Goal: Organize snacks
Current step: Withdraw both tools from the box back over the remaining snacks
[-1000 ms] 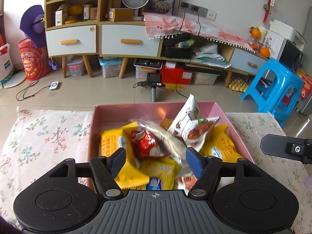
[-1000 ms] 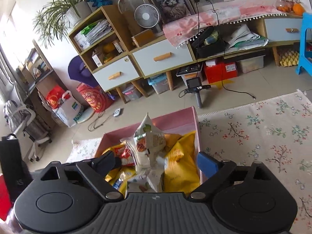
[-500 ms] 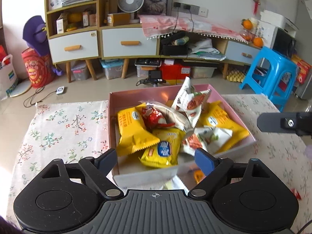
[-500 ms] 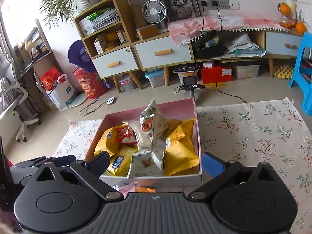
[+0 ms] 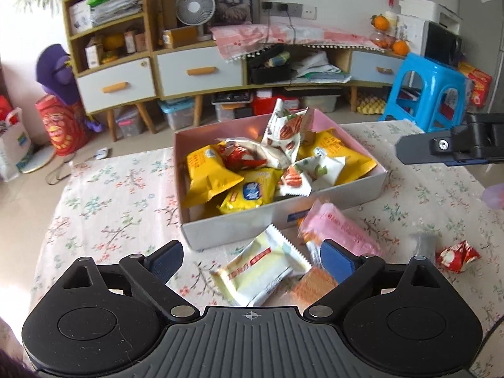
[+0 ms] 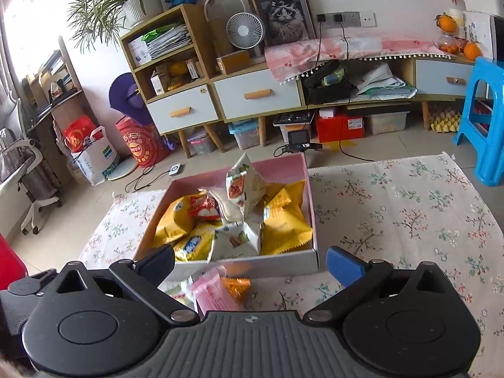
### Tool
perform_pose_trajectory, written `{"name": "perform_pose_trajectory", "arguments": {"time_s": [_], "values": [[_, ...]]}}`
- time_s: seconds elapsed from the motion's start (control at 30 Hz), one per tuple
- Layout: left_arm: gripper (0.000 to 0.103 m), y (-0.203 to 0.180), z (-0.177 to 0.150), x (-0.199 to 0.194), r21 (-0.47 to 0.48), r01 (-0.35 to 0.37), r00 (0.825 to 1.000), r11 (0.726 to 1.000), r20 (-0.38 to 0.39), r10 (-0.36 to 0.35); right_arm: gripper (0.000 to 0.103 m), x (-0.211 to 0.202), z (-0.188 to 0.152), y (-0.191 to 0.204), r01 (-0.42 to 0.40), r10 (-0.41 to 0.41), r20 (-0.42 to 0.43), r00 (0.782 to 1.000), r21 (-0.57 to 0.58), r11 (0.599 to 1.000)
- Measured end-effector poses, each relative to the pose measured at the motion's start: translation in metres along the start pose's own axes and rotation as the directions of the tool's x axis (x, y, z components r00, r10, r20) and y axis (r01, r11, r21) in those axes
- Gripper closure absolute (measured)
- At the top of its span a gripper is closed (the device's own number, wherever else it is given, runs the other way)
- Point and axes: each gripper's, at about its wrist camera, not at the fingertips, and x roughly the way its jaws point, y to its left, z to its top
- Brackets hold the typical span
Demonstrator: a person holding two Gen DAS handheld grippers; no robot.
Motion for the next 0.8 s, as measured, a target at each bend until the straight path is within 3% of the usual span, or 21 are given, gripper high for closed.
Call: {"name": "perform_pose_trajectory", "arguments": {"time_s": [0.23,0.4,0.63,0.8], "values": [[0.008,-0.007,-0.022,-0.011,0.034,0.020,0.999,0.999,0.042,-0.022,0.010,-0.017,-0.017,-0.007,-0.004,0.005,0.009,1.000,-0.062,0.998],[0.008,-0.013,-0.036,-0.015,0.070,0.050,0.995,0.996,0.081,-0.055,0.010,-0.023,-0.035,-0.019,0.043,-0.042,0.008,0.999,-0.109,0.993],[0.008,-0.022,-0.058,-0.016,0.116,0.120,0.989,0.986,0.067,-0.128,0.010,-0.028,-0.067,-0.038,0.068,-0.076,-0.041,0.996,-0.176,0.982],[0.008,-0.032,-0.072,-0.010,0.151,0.165,0.985,0.975,0.016,-0.169,0.010,-0.032,-0.092,-0.049,0.073,-0.092,-0.076,0.993,-0.229,0.971]]}}
